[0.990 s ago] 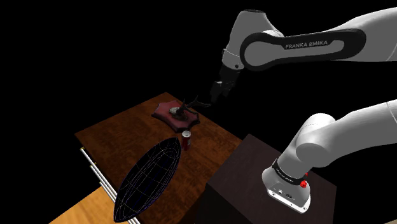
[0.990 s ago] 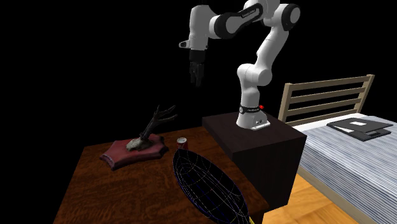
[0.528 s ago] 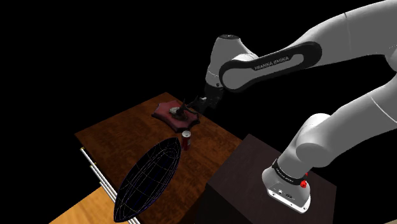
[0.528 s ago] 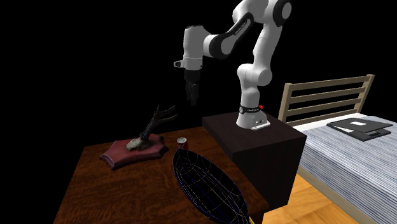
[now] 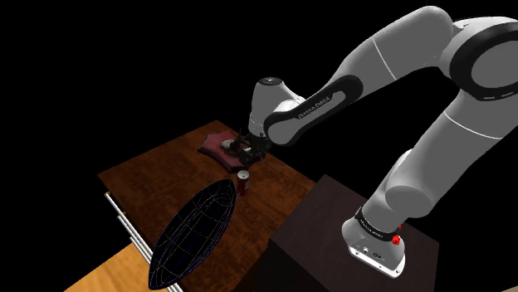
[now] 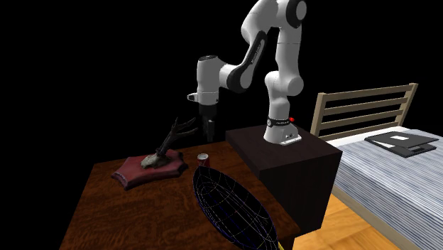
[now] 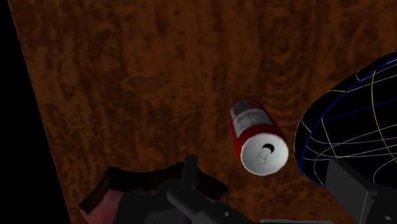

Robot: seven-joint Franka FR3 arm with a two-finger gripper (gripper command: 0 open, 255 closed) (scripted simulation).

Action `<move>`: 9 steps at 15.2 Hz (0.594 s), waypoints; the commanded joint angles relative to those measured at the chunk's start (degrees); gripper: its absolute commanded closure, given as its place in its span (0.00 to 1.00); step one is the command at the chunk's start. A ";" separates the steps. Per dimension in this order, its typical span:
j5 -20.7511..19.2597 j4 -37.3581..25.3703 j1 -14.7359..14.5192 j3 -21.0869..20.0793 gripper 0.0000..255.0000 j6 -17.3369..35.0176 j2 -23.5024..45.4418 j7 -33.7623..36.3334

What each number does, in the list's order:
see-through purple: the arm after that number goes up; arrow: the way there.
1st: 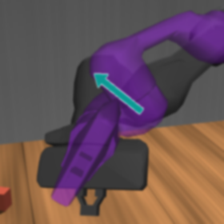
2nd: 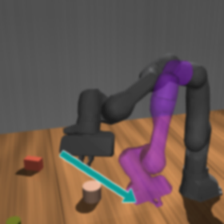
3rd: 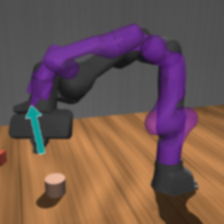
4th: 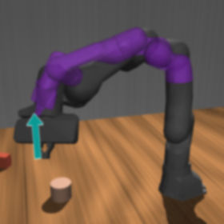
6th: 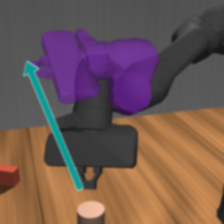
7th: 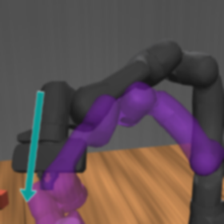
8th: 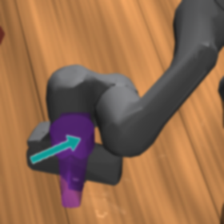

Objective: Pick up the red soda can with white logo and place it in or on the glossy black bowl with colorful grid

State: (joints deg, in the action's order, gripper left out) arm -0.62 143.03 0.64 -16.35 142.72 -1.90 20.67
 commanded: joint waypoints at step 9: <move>-10.45 -5.83 -2.32 1.65 0.00 9.14 17.42 10.44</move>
State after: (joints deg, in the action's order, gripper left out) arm -10.43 137.31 -1.52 -15.03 151.02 14.54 30.68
